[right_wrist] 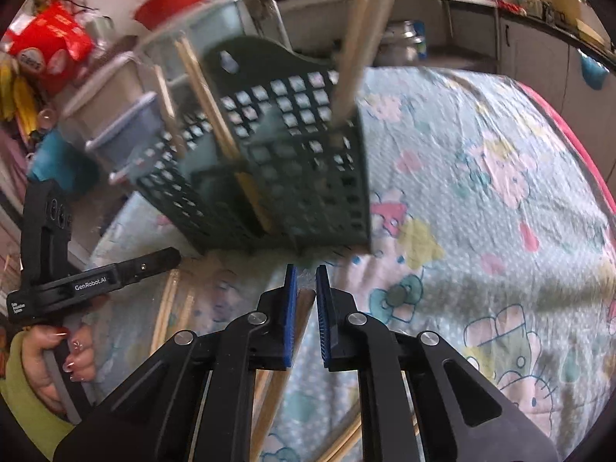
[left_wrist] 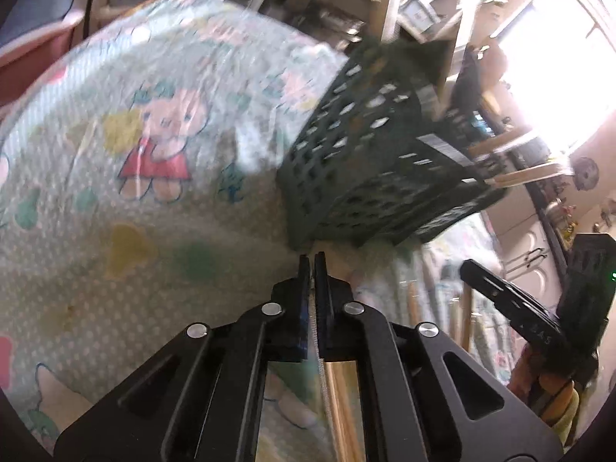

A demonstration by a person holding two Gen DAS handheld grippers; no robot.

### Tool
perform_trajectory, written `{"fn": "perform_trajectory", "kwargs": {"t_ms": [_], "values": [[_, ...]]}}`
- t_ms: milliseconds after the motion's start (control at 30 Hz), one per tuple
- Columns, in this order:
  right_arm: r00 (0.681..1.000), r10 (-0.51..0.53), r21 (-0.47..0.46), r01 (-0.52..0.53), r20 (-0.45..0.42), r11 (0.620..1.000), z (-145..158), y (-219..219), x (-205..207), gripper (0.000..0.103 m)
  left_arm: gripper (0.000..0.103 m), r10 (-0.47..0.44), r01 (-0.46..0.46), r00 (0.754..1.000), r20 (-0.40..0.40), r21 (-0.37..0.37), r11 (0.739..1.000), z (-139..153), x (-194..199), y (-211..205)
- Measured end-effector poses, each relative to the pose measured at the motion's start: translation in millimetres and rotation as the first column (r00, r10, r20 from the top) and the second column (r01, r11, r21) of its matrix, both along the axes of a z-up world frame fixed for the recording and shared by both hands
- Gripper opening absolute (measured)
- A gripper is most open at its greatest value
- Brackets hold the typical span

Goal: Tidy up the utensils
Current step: 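Lift the left tool's chopsticks over the green basket while the right tool carries its pair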

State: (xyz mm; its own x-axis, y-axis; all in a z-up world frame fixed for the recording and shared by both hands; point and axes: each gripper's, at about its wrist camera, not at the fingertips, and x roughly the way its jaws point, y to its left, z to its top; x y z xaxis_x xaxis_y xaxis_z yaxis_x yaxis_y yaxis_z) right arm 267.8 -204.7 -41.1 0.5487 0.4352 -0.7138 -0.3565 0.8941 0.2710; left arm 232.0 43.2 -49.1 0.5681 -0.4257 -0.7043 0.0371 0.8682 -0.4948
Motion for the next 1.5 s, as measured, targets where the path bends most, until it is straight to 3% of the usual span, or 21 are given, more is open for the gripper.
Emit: {"fn": "perform_trajectory", "kwargs": {"t_ms": [267,567,833,1500], "values": [[0.993,0.030,0.057,-0.037,0.117,0.998,38.1,-0.2,-28.2,0.009,0.000,-0.040,0.039,0.986,0.163,0.014,0.999,50.0,-24.6,-8.8],[0.975,0.033,0.086,-0.053,0.220,0.995,68.6,3.9,-64.3,0.009,0.000,-0.075,0.071,0.957,0.280,0.025,0.997,86.1,-45.1,-21.2],[0.952,0.015,0.104,-0.049,0.305,0.993,90.9,-0.7,-84.7,0.009,0.000,-0.097,0.094,0.937,0.337,0.025,0.995,105.0,-56.1,-31.2],[0.916,-0.047,0.139,-0.010,0.399,0.990,122.0,-19.6,-97.3,0.008,0.000,-0.146,0.149,0.892,0.428,0.025,0.988,145.5,-60.0,-49.5]]}}
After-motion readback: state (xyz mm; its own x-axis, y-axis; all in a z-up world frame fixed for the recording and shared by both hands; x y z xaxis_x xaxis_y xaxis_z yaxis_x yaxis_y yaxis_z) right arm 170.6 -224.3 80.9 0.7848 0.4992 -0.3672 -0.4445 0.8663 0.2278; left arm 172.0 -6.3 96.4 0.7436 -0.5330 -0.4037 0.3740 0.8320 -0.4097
